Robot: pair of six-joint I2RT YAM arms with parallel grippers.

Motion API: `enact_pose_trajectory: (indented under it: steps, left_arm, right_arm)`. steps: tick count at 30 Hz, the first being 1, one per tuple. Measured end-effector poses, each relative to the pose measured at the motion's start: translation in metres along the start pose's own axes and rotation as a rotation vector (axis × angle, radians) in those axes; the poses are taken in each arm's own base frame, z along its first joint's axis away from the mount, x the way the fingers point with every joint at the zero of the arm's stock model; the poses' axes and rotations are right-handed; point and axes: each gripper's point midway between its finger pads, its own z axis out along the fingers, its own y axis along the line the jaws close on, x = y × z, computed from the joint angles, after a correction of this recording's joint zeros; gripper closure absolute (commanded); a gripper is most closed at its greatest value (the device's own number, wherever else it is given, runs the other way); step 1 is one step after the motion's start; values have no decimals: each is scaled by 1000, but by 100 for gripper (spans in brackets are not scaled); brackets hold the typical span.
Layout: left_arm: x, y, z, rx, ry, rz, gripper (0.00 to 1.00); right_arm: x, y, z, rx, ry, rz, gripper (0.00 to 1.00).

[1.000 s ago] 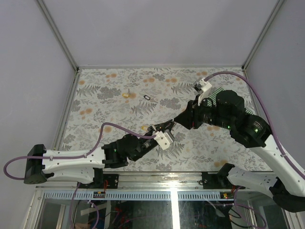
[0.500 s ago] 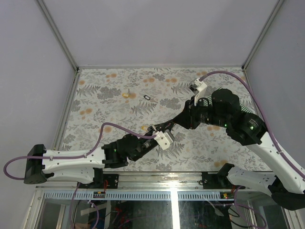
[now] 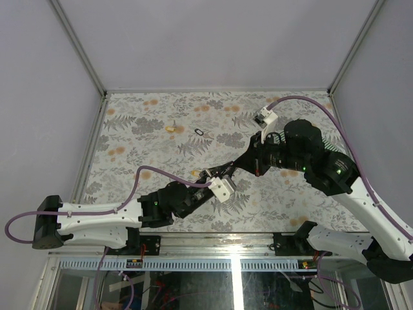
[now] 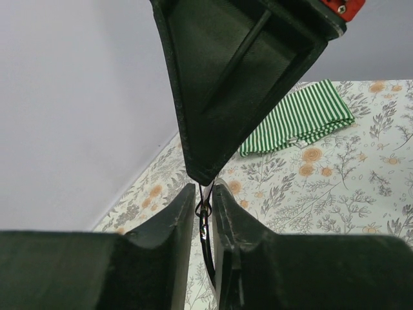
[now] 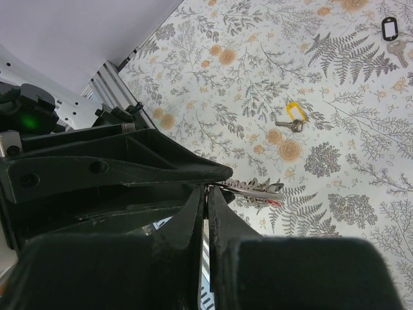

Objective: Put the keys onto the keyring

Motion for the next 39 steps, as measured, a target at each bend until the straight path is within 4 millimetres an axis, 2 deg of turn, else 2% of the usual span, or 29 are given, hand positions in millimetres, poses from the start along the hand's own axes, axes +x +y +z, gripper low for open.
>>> enact_pose_trajectory:
  steps: [10,15,18,21,25,27,32,39]
  left_arm:
    - [-7,2,-2,2,-23,-9,77]
    - [-8,2,-2,6,-28,-10,80]
    - [-8,1,-2,10,-30,-10,86]
    - [-9,0,-2,16,-33,-9,99]
    - [-9,-1,-2,21,-35,-12,100]
    - [-10,-1,-2,21,-37,-15,100]
    - [-9,0,-2,18,-35,-20,100]
    - [-7,4,-2,-6,-21,-22,100]
  right_arm:
    - [0,-1,-2,6,4,-7,100]
    - [0,-1,-2,6,5,-7,100]
    - [0,-1,-2,6,5,-8,100]
    - [0,-1,-2,6,4,-9,100]
    - [0,-1,-2,6,4,-10,100]
    - [0,-1,-2,5,4,-14,95]
    - [-1,-1,-4,6,-3,-27,67]
    - [-17,0,-26,25,-139,-68,59]
